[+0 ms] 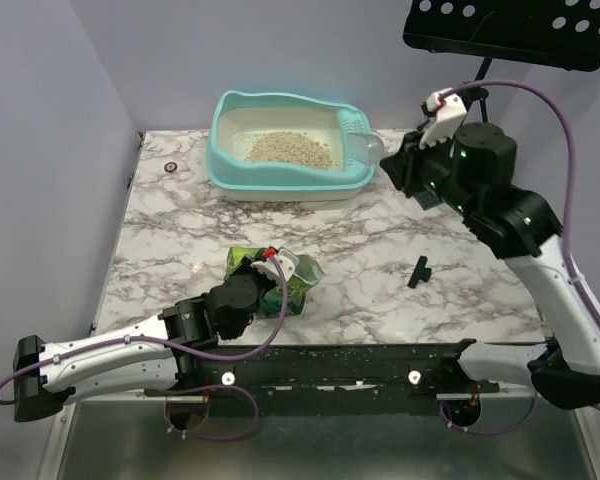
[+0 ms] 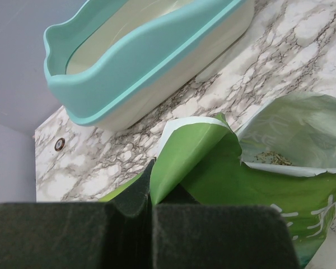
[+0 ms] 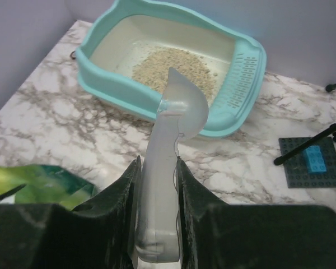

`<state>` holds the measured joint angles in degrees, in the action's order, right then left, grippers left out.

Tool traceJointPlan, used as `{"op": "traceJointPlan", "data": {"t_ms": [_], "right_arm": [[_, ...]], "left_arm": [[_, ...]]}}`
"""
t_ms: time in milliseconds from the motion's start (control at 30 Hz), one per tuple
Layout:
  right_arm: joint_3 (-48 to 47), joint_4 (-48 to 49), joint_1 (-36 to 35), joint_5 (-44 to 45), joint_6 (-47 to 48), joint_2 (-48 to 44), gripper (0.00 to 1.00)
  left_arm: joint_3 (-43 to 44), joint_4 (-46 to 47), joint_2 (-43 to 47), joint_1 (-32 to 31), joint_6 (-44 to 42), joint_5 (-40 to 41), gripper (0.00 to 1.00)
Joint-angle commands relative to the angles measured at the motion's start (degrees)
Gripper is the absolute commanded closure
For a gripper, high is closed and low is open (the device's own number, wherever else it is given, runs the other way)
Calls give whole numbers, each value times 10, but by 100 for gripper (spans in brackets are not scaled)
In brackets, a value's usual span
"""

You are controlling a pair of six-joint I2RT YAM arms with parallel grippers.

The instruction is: Fill the litter box with clean litter

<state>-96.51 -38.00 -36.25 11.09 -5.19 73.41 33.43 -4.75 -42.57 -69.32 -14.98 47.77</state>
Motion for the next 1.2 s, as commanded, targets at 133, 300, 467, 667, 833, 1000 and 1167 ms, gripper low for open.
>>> {"op": "traceJointPlan", "data": {"t_ms": [133, 300, 467, 667, 833, 1000, 1167], "right_arm": [[96, -171, -1, -235, -77, -132, 99], [170, -181, -1, -354, -106, -207, 99], [207, -169, -1, -406, -133, -248, 99], [243, -118, -1, -431, -167, -246, 99], [258, -70, -1, -408, -182, -222, 99], [255, -42, -1, -382, -190, -211, 99], [243, -37, -1, -376, -190, -208, 99]], "left_arm": [[15, -13, -1, 5, 2, 7, 100], [14, -14, 1, 5, 1, 14, 100], [15, -16, 1, 5, 1, 14, 100], [16, -17, 5, 5, 1, 16, 100], [14, -17, 11, 5, 1, 15, 100], [15, -17, 13, 5, 2, 9, 100], [17, -19, 13, 5, 6, -1, 100]]}}
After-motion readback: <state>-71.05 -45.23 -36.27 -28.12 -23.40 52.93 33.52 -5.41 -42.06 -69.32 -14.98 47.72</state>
